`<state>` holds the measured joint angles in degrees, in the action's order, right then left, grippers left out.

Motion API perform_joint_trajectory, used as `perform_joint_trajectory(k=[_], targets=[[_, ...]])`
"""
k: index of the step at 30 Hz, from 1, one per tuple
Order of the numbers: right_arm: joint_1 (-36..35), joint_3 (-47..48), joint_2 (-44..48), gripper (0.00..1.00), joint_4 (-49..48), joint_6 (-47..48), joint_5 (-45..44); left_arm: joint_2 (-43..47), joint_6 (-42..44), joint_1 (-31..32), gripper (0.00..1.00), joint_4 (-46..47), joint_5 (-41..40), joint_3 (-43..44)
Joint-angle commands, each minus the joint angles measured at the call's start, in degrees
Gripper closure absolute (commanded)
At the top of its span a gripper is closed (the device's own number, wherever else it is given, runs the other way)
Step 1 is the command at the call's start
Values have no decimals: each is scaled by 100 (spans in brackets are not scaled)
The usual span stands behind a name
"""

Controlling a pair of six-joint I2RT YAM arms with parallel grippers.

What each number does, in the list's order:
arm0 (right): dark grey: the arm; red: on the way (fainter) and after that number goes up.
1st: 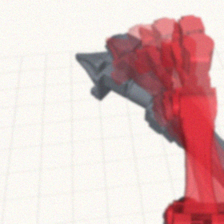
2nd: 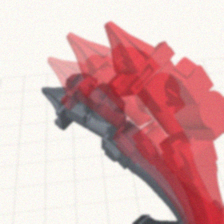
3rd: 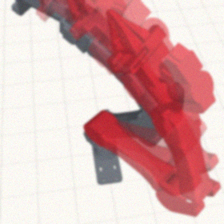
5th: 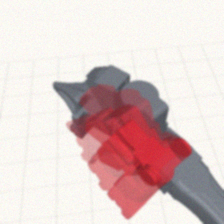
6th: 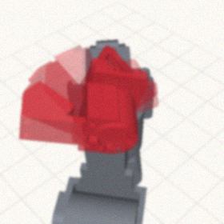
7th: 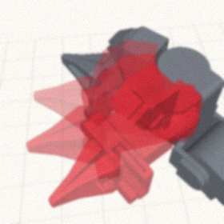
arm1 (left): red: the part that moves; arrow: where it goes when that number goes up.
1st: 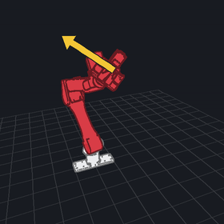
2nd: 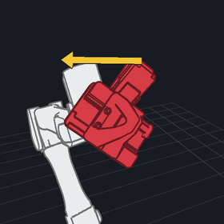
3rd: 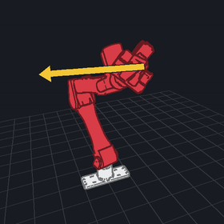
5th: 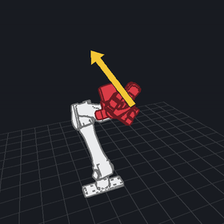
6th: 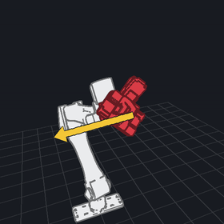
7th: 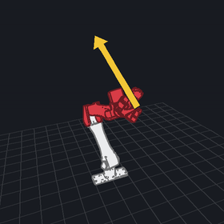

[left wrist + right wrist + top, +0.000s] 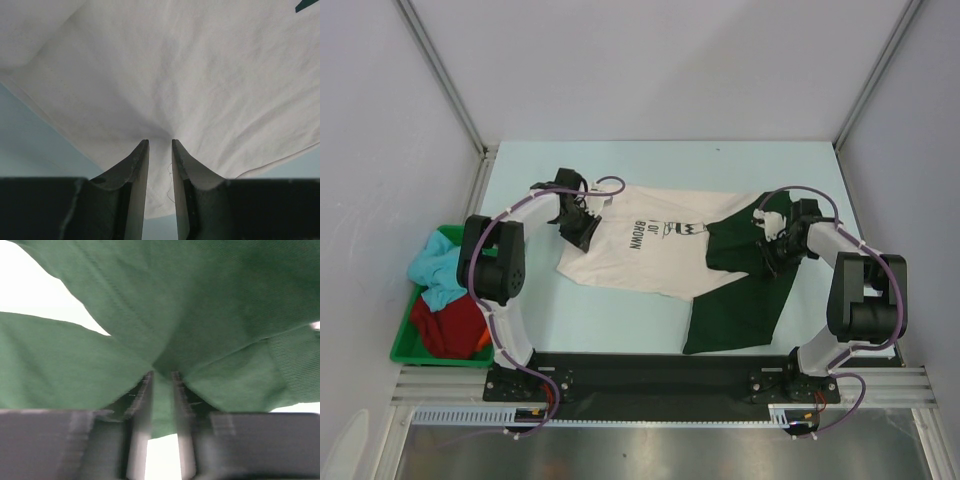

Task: Fold and stack the t-shirts
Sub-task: Fold the tshirt

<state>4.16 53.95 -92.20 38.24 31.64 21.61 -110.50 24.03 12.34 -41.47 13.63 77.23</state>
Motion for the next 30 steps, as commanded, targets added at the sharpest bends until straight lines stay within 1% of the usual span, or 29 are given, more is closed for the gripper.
perform_joint_trajectory(k=[1,3,4,5,6,14,15,16,19,21,30], targets=[[23,-104,123,80,-185,114,-340,-7,67,-30,70,-1,-1,178],[23,-165,229,88,-211,149,-437,-16,49,-21,70,16,17,178],[23,-183,264,96,-220,193,-455,-24,40,-21,70,16,26,170],[23,-192,316,99,-212,211,-473,-7,40,-21,70,43,35,161],[23,-192,413,100,-168,220,-473,-16,40,-21,70,43,52,152],[-91,-227,1037,100,96,273,-508,-33,14,-21,70,139,140,143],[-143,-245,1038,97,122,255,-543,-42,14,-21,70,157,149,134],[-161,-254,977,84,122,229,-552,-51,14,-21,70,157,158,152],[-170,-280,836,64,105,80,-561,-77,-4,-21,69,148,175,196],[-170,-263,687,61,52,36,-561,-60,-4,-21,69,140,175,205],[-170,-175,291,57,-194,53,-596,-25,-39,-21,69,131,158,169]])
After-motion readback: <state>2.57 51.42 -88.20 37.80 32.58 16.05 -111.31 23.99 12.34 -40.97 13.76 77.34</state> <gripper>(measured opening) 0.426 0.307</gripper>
